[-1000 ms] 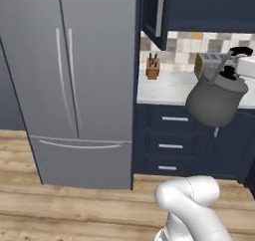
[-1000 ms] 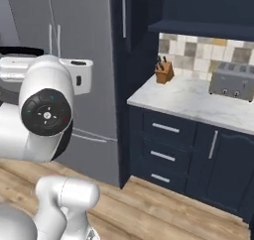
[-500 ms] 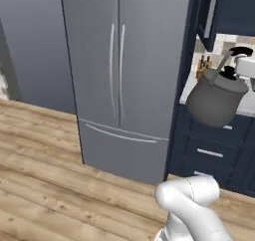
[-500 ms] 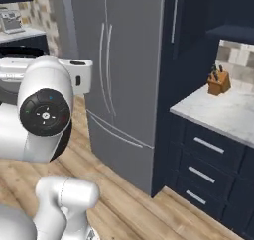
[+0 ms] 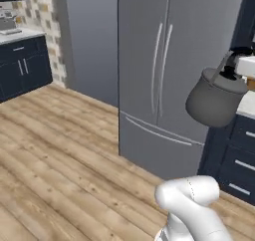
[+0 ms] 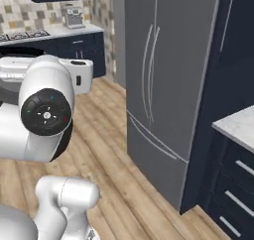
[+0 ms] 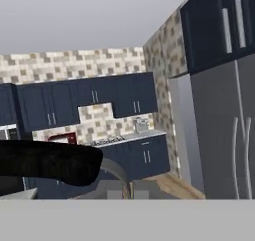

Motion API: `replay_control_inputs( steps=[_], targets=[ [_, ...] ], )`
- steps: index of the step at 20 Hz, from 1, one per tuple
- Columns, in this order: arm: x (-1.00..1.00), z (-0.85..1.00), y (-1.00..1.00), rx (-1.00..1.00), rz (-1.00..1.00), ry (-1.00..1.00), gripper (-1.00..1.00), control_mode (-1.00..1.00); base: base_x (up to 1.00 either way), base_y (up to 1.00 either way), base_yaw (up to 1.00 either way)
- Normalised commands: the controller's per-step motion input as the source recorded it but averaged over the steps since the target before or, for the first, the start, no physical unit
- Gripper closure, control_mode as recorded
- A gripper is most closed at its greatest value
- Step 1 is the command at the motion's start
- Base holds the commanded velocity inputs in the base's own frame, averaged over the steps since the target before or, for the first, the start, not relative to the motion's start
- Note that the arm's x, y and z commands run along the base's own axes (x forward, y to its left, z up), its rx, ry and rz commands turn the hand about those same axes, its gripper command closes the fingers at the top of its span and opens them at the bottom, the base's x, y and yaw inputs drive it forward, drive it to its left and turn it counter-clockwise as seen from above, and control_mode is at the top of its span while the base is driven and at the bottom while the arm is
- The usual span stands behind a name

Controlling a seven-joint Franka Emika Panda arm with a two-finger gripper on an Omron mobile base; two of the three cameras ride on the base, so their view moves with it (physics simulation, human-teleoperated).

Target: Open the cabinet, pick the kettle from the cabinet, and place it in the sink.

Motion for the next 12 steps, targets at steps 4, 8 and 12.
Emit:
replay_control_inputs(
  steps=[4, 8, 12],
  targets=[
    [0.0, 0.0, 0.0, 0.0, 0.0, 0.0, 1.0, 1.0, 0.27, 0.0, 0.44],
    [0.0, 0.0, 0.0, 0.0, 0.0, 0.0, 1.0, 1.0, 0.31, 0.0, 0.43],
    [0.0, 0.0, 0.0, 0.0, 0.0, 0.0, 1.0, 1.0, 0.3, -0.04, 0.46]
  ],
)
